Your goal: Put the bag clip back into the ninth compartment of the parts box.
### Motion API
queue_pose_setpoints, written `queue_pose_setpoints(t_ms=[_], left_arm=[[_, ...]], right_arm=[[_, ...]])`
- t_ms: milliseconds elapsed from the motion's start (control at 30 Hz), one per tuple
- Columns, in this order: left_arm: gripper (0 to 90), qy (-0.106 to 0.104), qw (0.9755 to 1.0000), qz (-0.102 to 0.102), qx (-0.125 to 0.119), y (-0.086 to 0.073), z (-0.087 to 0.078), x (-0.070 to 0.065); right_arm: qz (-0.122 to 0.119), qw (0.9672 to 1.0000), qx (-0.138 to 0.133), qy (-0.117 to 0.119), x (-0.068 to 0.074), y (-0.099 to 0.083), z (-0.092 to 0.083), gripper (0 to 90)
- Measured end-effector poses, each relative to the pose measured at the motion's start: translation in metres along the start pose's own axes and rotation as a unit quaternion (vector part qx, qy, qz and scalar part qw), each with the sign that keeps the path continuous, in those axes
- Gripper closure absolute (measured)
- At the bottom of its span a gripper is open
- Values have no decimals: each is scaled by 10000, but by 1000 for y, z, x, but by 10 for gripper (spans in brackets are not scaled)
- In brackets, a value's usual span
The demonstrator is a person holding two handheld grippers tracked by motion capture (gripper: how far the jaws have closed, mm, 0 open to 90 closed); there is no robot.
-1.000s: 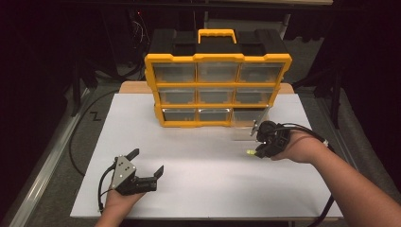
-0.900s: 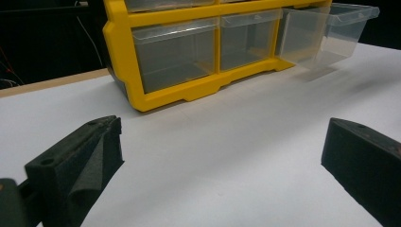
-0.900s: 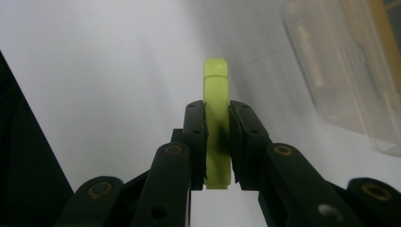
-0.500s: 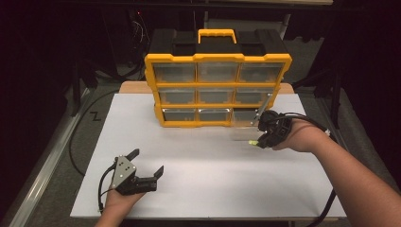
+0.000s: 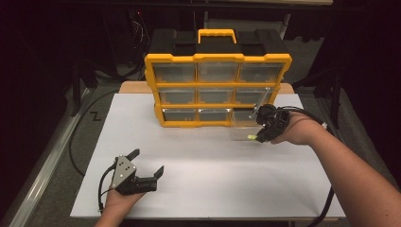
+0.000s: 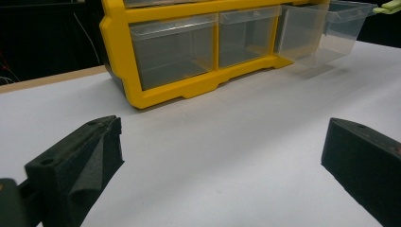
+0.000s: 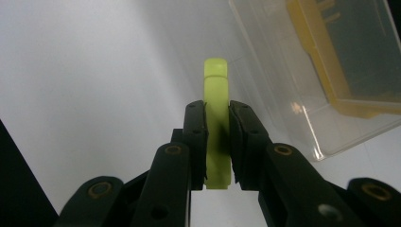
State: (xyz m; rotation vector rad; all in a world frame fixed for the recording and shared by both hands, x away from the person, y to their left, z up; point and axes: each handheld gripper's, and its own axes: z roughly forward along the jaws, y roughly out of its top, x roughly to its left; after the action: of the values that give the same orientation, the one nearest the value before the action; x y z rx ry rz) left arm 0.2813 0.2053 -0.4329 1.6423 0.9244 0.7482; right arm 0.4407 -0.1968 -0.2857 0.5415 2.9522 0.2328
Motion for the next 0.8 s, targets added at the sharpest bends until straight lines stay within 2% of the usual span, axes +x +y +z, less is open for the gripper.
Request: queue_pose_setpoints(t_ms=[367,800], left_arm=[[3,-9,10000,32,6,0,0,0],[3,-29,10000,33,-13,0,-1,0]], right_arm=[[9,9999,-25,-108,-12,12,-7,802],[47,9997,-111,-208,-25,29,-8,803]])
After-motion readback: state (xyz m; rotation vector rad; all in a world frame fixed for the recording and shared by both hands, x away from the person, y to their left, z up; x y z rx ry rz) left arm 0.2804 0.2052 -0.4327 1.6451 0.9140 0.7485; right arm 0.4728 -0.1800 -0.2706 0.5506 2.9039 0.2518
